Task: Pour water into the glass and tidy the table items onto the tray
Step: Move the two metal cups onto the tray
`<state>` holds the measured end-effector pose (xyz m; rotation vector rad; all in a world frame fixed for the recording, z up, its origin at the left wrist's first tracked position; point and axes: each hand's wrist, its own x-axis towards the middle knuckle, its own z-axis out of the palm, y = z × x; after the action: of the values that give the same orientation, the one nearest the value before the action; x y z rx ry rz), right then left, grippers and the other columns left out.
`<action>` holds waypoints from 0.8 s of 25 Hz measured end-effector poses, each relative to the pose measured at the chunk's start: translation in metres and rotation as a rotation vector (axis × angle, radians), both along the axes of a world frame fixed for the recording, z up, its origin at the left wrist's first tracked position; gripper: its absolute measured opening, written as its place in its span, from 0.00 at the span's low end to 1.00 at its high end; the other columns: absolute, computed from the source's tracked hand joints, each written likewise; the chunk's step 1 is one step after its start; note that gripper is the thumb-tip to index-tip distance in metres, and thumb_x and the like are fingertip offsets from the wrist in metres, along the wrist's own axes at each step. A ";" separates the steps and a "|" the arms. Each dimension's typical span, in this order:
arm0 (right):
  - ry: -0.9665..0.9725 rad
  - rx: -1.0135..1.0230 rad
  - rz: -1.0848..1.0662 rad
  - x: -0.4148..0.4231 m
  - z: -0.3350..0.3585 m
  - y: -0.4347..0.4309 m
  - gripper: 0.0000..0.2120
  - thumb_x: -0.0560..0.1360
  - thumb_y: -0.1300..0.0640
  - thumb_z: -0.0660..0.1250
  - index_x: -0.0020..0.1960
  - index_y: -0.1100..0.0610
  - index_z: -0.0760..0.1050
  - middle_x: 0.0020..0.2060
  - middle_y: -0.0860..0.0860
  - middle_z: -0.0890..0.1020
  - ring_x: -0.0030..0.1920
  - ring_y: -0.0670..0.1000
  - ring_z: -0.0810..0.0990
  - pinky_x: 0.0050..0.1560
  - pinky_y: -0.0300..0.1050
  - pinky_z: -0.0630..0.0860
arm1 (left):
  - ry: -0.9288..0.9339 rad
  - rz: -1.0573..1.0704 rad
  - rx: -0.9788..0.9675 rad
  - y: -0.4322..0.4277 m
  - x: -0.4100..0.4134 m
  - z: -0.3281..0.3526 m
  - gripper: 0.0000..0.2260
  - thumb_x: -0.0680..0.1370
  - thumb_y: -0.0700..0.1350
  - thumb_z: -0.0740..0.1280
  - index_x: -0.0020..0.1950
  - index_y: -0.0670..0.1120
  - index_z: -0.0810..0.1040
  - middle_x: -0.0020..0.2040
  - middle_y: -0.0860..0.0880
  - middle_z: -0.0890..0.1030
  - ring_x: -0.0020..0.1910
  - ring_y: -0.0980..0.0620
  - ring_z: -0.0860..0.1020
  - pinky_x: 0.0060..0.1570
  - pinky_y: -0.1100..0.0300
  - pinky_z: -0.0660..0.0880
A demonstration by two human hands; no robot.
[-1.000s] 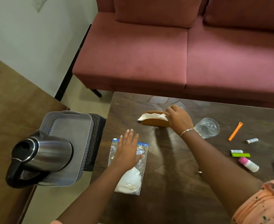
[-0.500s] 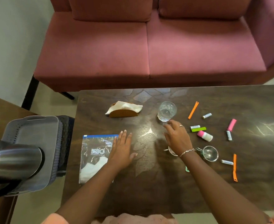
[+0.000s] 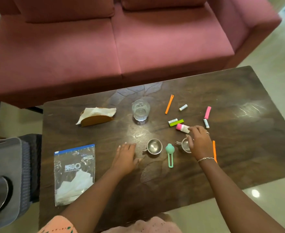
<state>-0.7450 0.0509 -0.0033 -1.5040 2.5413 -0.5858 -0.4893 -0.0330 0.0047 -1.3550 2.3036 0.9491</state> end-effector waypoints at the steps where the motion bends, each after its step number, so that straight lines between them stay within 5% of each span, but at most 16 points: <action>1: -0.069 -0.002 -0.057 -0.001 -0.002 0.004 0.09 0.67 0.69 0.68 0.47 0.65 0.77 0.43 0.61 0.79 0.44 0.62 0.78 0.47 0.49 0.71 | 0.007 0.033 0.034 -0.001 -0.007 -0.005 0.27 0.78 0.51 0.62 0.74 0.47 0.57 0.73 0.45 0.63 0.73 0.47 0.59 0.74 0.51 0.53; 3: -0.349 -0.050 -0.252 0.010 -0.003 0.008 0.04 0.70 0.68 0.66 0.44 0.64 0.78 0.41 0.60 0.80 0.43 0.57 0.77 0.44 0.43 0.71 | -0.016 0.090 0.094 -0.005 -0.021 -0.019 0.25 0.78 0.50 0.63 0.73 0.48 0.59 0.70 0.46 0.68 0.70 0.47 0.65 0.72 0.49 0.57; 6: -1.205 -0.245 -0.788 0.040 -0.011 0.003 0.08 0.74 0.71 0.60 0.41 0.62 0.75 0.36 0.58 0.78 0.37 0.53 0.75 0.33 0.34 0.76 | -0.079 0.184 0.216 -0.010 -0.037 -0.040 0.23 0.77 0.48 0.64 0.70 0.48 0.63 0.68 0.47 0.72 0.67 0.47 0.70 0.70 0.48 0.61; 9: -1.886 -0.402 -1.214 0.059 -0.028 -0.003 0.15 0.75 0.74 0.53 0.57 0.65 0.71 0.42 0.58 0.76 0.45 0.55 0.77 0.51 0.46 0.75 | -0.103 0.225 0.315 -0.014 -0.046 -0.055 0.18 0.78 0.44 0.64 0.67 0.46 0.68 0.65 0.46 0.74 0.63 0.46 0.72 0.62 0.57 0.68; 12: -2.028 -0.617 -1.350 0.062 -0.041 -0.014 0.24 0.75 0.75 0.51 0.69 0.63 0.61 0.46 0.59 0.74 0.62 0.59 0.72 0.59 0.51 0.69 | -0.085 0.245 0.332 -0.012 -0.051 -0.067 0.15 0.78 0.41 0.62 0.65 0.44 0.70 0.61 0.43 0.76 0.60 0.44 0.74 0.55 0.59 0.69; 15: -2.047 -0.734 -1.412 0.062 -0.052 -0.026 0.26 0.75 0.76 0.49 0.71 0.59 0.59 0.43 0.59 0.73 0.66 0.59 0.69 0.61 0.52 0.68 | -0.058 0.332 0.358 -0.007 -0.056 -0.083 0.10 0.79 0.40 0.61 0.60 0.40 0.72 0.58 0.40 0.78 0.56 0.41 0.76 0.52 0.56 0.71; 17: -2.068 -0.769 -1.402 0.063 -0.059 -0.030 0.24 0.76 0.74 0.51 0.69 0.57 0.62 0.44 0.58 0.73 0.64 0.58 0.71 0.60 0.52 0.69 | -0.040 0.365 0.366 -0.007 -0.058 -0.089 0.07 0.80 0.41 0.59 0.54 0.40 0.74 0.55 0.39 0.80 0.51 0.42 0.77 0.48 0.57 0.71; 20: -2.068 -0.804 -1.424 0.063 -0.070 -0.034 0.09 0.79 0.66 0.55 0.53 0.57 0.71 0.43 0.56 0.73 0.47 0.53 0.76 0.57 0.49 0.71 | -0.016 0.413 0.359 -0.006 -0.060 -0.093 0.12 0.79 0.39 0.59 0.37 0.47 0.74 0.43 0.44 0.80 0.40 0.50 0.74 0.41 0.59 0.70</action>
<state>-0.6823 0.0164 -0.0732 1.1195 0.9178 -1.7901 -0.5489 -0.0395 -0.0883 -1.6886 1.7529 1.3877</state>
